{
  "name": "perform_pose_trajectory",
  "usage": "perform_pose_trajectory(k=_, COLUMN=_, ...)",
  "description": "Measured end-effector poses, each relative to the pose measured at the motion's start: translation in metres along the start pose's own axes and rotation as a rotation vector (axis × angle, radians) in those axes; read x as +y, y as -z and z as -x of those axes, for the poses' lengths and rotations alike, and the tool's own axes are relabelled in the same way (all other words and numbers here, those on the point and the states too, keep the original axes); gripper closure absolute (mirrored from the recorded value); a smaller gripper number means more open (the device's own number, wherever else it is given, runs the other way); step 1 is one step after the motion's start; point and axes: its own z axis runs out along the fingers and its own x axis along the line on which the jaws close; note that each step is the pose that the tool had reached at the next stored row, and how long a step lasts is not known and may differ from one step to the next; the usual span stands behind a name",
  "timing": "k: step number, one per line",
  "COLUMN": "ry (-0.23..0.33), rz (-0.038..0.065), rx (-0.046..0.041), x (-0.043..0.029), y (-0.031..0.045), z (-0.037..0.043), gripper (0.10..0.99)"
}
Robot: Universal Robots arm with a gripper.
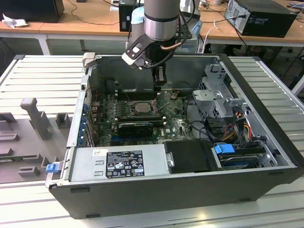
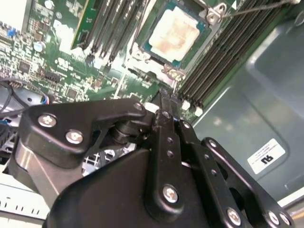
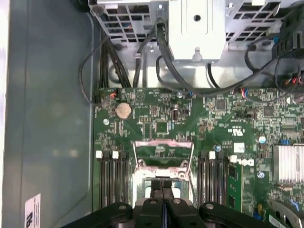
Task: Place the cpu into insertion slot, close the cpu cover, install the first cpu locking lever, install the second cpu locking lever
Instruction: 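Close the cpu cover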
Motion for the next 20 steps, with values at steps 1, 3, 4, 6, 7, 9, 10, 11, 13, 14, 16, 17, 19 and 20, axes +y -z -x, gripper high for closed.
perform_pose_trajectory(k=1, ry=0.000, rz=0.000, rx=0.0000, x=0.0010, y=-0.0001, z=0.0000, gripper=0.980)
perform_pose_trajectory(k=3, ry=0.000, rz=0.000, rx=0.0001, x=0.0033, y=-0.0004, z=0.0000, gripper=0.980)
perform_pose_trajectory(k=4, ry=0.000, rz=0.000, rx=0.0001, x=0.0043, y=-0.0007, z=0.0000, gripper=0.980)
perform_pose_trajectory(k=6, ry=0.000, rz=0.000, rx=0.0000, x=0.0070, y=-0.0013, z=0.0000, gripper=0.980)
perform_pose_trajectory(k=7, ry=0.000, rz=0.000, rx=0.0000, x=0.0091, y=-0.0018, z=0.0001, gripper=0.980)
perform_pose_trajectory(k=9, ry=0.000, rz=0.000, rx=0.0000, x=0.0142, y=-0.0028, z=0.0001, gripper=0.980)
perform_pose_trajectory(k=10, ry=0.000, rz=0.000, rx=0.0000, x=0.0159, y=-0.0031, z=0.0002, gripper=0.980)
perform_pose_trajectory(k=11, ry=0.000, rz=0.000, rx=-0.0001, x=0.0174, y=-0.0034, z=0.0002, gripper=0.980)
perform_pose_trajectory(k=13, ry=0.000, rz=0.000, rx=0.0000, x=0.0213, y=-0.0040, z=0.0002, gripper=0.980)
perform_pose_trajectory(k=14, ry=0.000, rz=0.000, rx=0.0000, x=0.0232, y=-0.0042, z=0.0002, gripper=0.980)
perform_pose_trajectory(k=16, ry=0.000, rz=0.000, rx=0.0001, x=0.0292, y=-0.0049, z=0.0002, gripper=0.980)
perform_pose_trajectory(k=17, ry=0.000, rz=0.000, rx=0.0001, x=0.0336, y=-0.0056, z=0.0002, gripper=0.980)
perform_pose_trajectory(k=19, ry=0.000, rz=0.000, rx=0.0001, x=0.0372, y=-0.0062, z=0.0003, gripper=0.980)
perform_pose_trajectory(k=20, ry=0.000, rz=0.000, rx=0.0001, x=0.0378, y=-0.0065, z=0.0003, gripper=0.980)
